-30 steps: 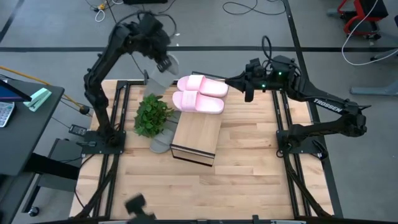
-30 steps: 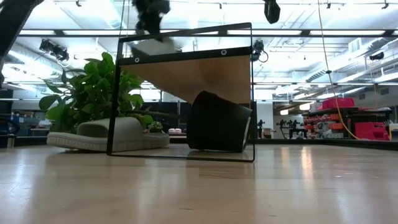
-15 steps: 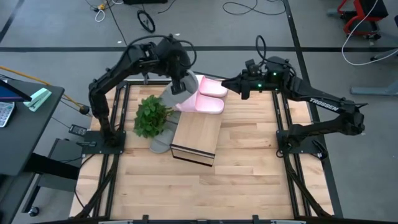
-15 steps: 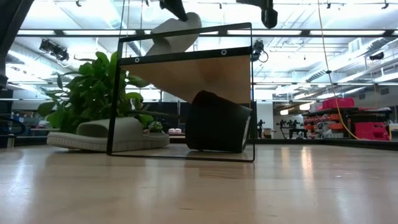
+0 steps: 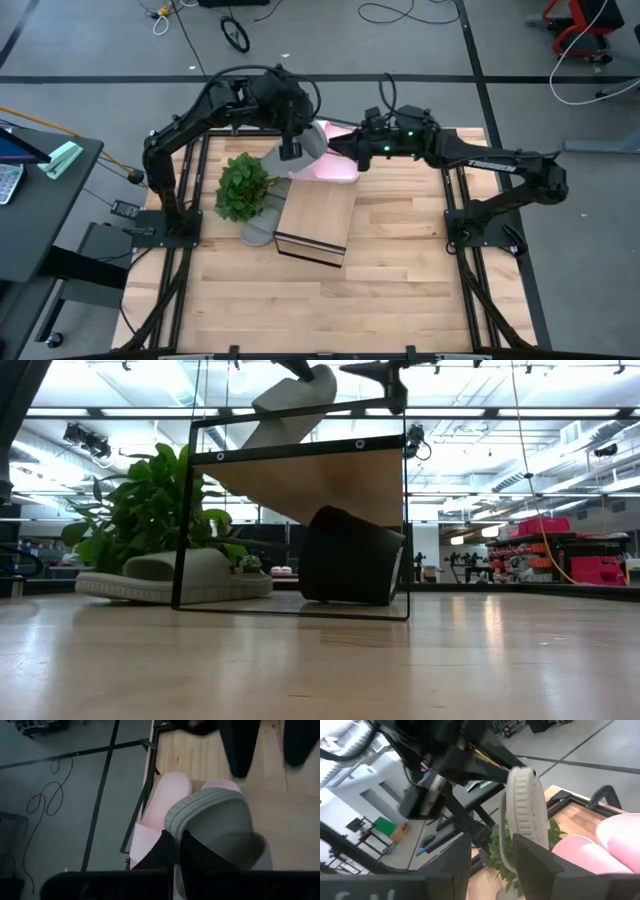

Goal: Pick and place slides into the shelf
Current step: Put the top gray slide on the shelf

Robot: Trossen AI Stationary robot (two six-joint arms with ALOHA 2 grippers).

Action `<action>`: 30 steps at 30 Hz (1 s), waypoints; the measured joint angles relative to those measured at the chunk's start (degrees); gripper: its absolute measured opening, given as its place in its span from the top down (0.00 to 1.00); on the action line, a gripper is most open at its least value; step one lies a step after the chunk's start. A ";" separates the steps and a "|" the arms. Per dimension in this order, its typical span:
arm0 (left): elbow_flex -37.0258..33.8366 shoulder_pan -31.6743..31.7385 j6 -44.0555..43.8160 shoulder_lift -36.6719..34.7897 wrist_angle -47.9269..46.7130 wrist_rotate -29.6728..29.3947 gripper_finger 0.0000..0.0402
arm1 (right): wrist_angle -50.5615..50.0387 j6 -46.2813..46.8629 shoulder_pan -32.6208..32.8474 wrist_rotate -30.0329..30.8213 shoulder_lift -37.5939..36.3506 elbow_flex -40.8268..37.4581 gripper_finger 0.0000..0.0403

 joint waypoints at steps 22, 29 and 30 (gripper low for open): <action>-0.04 0.15 1.60 0.04 -0.77 -0.37 0.97 | 2.07 -5.98 0.34 12.49 3.75 -0.02 0.63; -0.04 0.22 1.50 0.04 -0.88 -0.02 0.97 | 2.26 -5.97 0.31 12.14 3.75 -0.02 0.63; -0.04 0.21 1.51 0.04 -0.95 -0.02 0.97 | 2.26 -5.65 0.27 11.66 3.75 -0.02 0.63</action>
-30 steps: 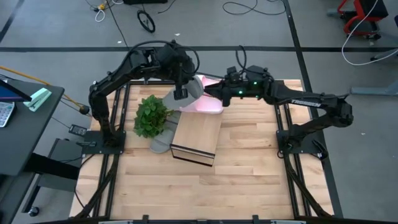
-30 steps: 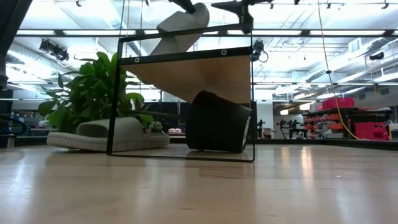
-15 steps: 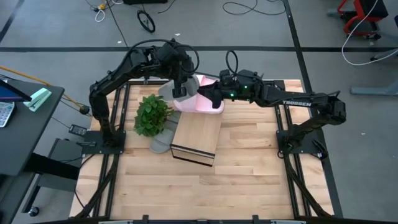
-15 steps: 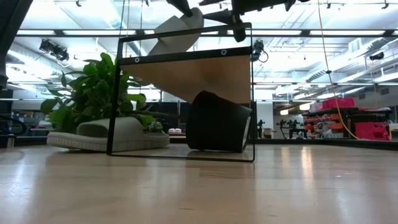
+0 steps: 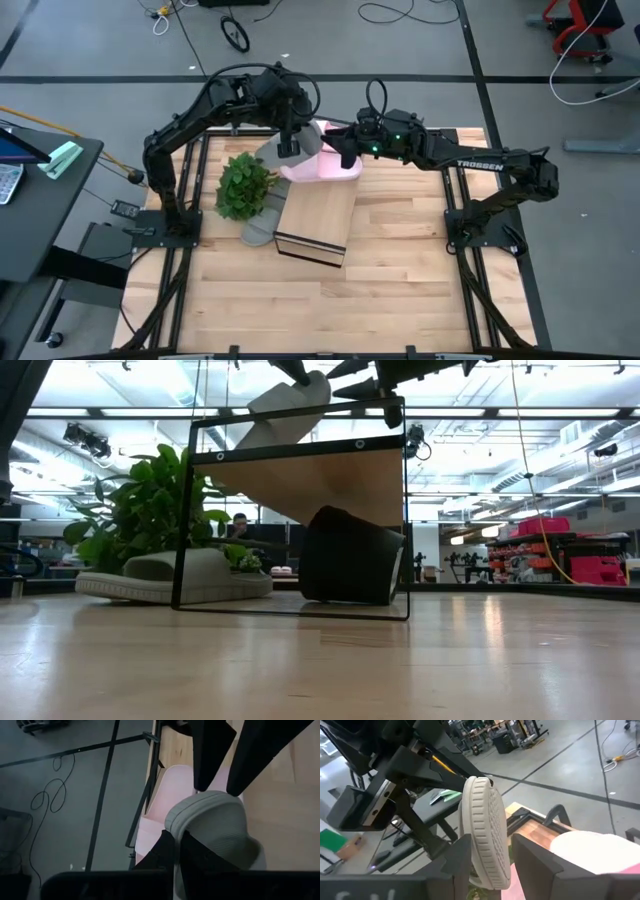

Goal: Pick and place slides into the shelf
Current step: Put the top gray slide on the shelf

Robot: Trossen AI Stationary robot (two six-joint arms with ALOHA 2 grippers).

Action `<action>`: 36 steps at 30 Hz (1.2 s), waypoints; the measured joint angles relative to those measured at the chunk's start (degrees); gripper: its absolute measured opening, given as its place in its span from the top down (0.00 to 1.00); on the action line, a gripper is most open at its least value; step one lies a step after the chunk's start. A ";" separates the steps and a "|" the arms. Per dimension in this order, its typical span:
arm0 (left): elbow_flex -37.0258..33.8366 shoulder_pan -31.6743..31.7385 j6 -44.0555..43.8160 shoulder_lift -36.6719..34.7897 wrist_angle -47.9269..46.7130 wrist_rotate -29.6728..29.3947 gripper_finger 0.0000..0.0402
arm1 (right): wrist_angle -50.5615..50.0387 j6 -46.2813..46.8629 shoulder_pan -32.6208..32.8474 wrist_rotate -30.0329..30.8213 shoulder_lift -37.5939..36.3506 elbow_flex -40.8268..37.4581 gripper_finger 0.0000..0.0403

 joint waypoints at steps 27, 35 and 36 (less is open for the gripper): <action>0.04 0.40 0.13 0.00 -0.72 -0.15 0.97 | 2.03 -3.23 1.25 -4.00 0.07 -0.02 0.63; 0.04 0.40 0.09 0.00 -0.83 -0.20 0.97 | 1.48 -9.70 1.68 -1.03 0.07 -0.02 0.63; 0.04 0.40 0.09 0.00 -0.87 -0.17 0.97 | 0.91 -10.98 1.77 0.82 0.07 -0.02 0.63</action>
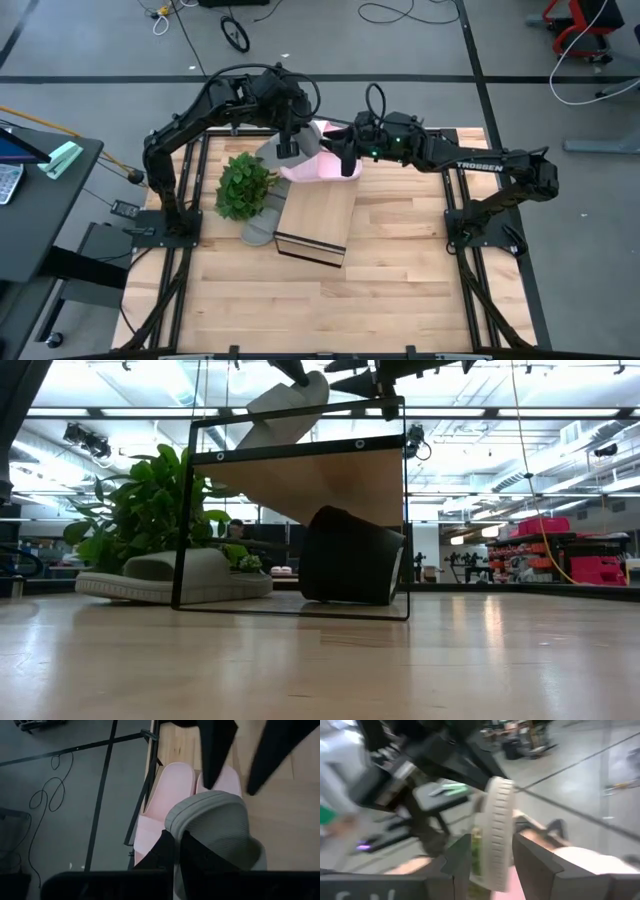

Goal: Pick and place slides into the shelf
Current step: Put the top gray slide on the shelf

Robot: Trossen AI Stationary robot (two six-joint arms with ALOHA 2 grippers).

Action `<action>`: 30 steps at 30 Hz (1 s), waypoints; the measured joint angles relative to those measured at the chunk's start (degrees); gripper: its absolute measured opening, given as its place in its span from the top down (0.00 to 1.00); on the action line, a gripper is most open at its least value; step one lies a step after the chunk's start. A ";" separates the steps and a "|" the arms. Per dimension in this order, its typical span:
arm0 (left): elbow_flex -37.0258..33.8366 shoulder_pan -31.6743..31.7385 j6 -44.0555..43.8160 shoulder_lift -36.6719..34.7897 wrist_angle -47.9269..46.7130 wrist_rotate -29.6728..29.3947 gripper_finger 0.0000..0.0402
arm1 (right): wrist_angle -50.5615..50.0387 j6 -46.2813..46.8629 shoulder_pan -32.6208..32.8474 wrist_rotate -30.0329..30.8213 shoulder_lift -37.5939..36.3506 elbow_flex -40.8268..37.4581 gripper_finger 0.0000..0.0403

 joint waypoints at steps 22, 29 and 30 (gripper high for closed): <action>0.00 0.07 -0.17 0.00 -1.23 -0.33 0.97 | 5.01 -1.04 1.31 0.10 4.11 0.00 0.50; 0.00 -0.04 -0.67 0.00 -1.02 0.05 0.97 | 4.93 -1.66 0.85 3.91 5.30 0.00 0.50; 0.00 -0.02 -0.63 0.00 -0.88 0.15 0.97 | 5.43 -2.42 0.87 4.13 5.43 0.00 0.50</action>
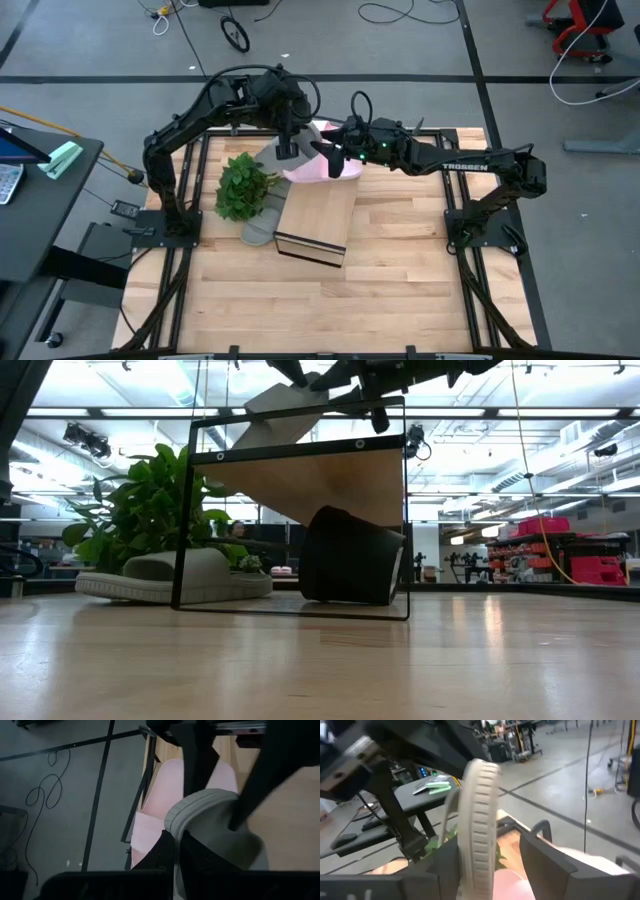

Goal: Pick and place slides into the shelf
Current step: Put the top gray slide on the shelf

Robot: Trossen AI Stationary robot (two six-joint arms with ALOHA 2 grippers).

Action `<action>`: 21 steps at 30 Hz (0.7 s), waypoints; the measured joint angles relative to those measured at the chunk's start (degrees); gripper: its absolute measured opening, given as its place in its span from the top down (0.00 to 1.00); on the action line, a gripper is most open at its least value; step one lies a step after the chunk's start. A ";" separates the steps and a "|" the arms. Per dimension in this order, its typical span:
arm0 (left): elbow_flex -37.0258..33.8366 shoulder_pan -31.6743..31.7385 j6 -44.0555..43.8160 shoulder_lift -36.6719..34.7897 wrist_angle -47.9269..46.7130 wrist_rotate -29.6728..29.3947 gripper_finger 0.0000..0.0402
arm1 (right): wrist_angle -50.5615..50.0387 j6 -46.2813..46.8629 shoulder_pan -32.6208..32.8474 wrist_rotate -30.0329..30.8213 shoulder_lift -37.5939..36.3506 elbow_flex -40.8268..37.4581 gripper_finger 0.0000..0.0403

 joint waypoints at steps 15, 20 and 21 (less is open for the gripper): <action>0.00 0.04 0.09 0.00 -0.15 -0.50 0.96 | 1.21 0.82 -0.07 -0.93 0.05 0.00 0.93; 0.02 0.02 1.52 -0.09 0.89 -3.15 0.88 | 1.12 1.09 -0.04 0.60 0.08 0.95 0.90; 0.02 0.01 1.81 -0.13 1.10 -4.18 0.85 | 1.16 0.87 -0.04 1.15 0.10 1.11 0.90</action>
